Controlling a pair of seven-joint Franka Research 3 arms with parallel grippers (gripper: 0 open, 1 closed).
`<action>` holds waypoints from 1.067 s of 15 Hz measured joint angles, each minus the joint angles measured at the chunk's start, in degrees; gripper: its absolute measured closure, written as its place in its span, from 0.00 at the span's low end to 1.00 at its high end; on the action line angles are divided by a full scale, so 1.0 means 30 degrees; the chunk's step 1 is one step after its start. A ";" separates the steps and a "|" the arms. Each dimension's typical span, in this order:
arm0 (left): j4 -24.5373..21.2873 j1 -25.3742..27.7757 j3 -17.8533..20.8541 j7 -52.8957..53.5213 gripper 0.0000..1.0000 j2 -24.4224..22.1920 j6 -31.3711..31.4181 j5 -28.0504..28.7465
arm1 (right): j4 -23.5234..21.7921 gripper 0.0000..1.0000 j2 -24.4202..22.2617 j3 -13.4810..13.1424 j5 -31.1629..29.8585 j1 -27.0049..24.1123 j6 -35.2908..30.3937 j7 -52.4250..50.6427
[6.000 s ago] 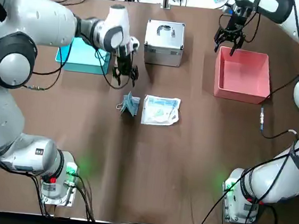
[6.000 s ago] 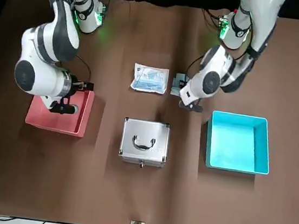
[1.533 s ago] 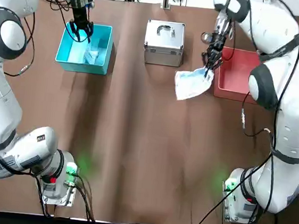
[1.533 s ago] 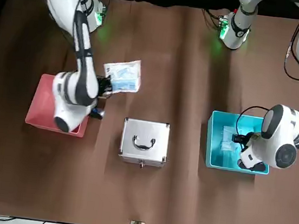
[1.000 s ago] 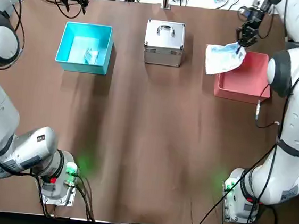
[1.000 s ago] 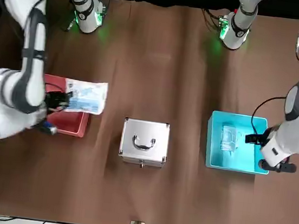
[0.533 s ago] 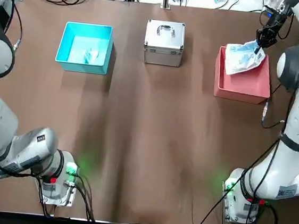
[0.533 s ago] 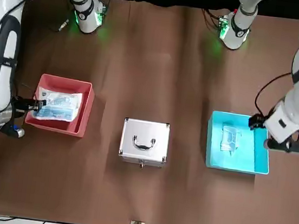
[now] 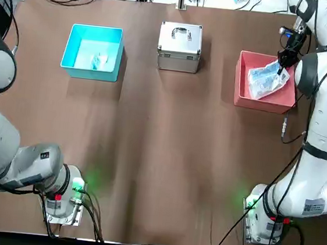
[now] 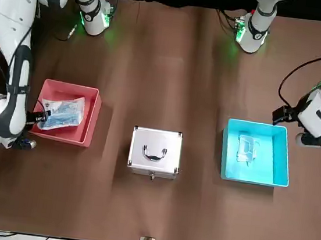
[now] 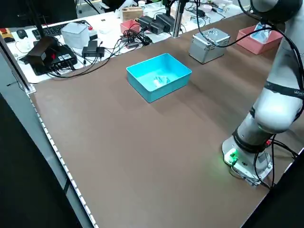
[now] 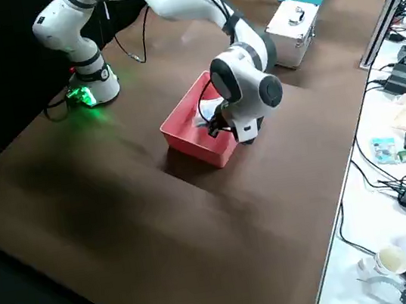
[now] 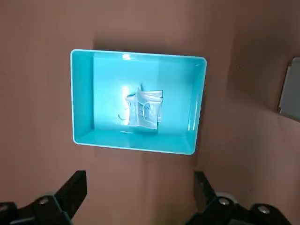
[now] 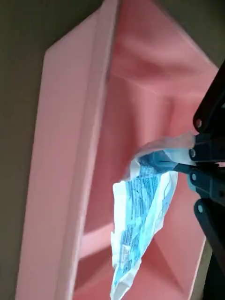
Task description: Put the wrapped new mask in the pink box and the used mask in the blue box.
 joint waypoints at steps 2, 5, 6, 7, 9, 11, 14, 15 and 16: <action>-0.0264 -0.2242 0.2198 0.0031 0.00 -0.0821 -0.0152 -0.0317 | -0.0009 0.98 0.0545 0.0000 -0.0158 -0.0253 0.0000 -0.0317; -0.1304 -0.3614 0.3760 0.0369 0.00 -0.1703 0.0076 -0.0801 | -0.0009 0.75 0.0759 0.0031 -0.0181 -0.0279 0.0000 -0.0584; -0.1595 -0.4121 0.4555 0.0933 0.00 -0.1965 0.0212 -0.1051 | 0.0002 0.66 0.0758 0.0073 -0.0183 -0.0272 0.0000 -0.0632; -0.1732 -0.4412 0.5158 0.1484 0.00 -0.2159 0.0337 -0.1273 | 0.0049 0.56 0.0756 0.0108 -0.0184 -0.0250 -0.0008 -0.0678; -0.1729 -0.4421 0.5637 0.1993 0.00 -0.2388 0.0496 -0.1477 | 0.0243 0.37 0.0687 0.0139 -0.0184 -0.0205 -0.0021 -0.0753; -0.1627 -0.4410 0.5742 0.1980 0.00 -0.2443 0.0647 -0.1481 | 0.0855 0.19 0.0401 0.0137 -0.0184 -0.0157 -0.0026 -0.0763; -0.1183 -0.4433 0.5741 0.1970 0.00 -0.2348 0.0836 -0.1521 | 0.2590 0.02 -0.0701 0.0016 -0.0191 -0.0095 -0.1018 -0.0686; -0.1108 -0.4434 0.5742 0.1952 0.00 -0.2322 0.0836 -0.1521 | 0.3224 0.02 -0.1314 -0.0098 -0.0193 -0.0098 -0.1365 -0.0653; -0.1100 -0.4437 0.5742 0.1944 0.00 -0.2304 0.0835 -0.1521 | 0.3685 0.02 -0.2040 -0.0184 -0.0195 -0.0100 -0.1605 -0.0623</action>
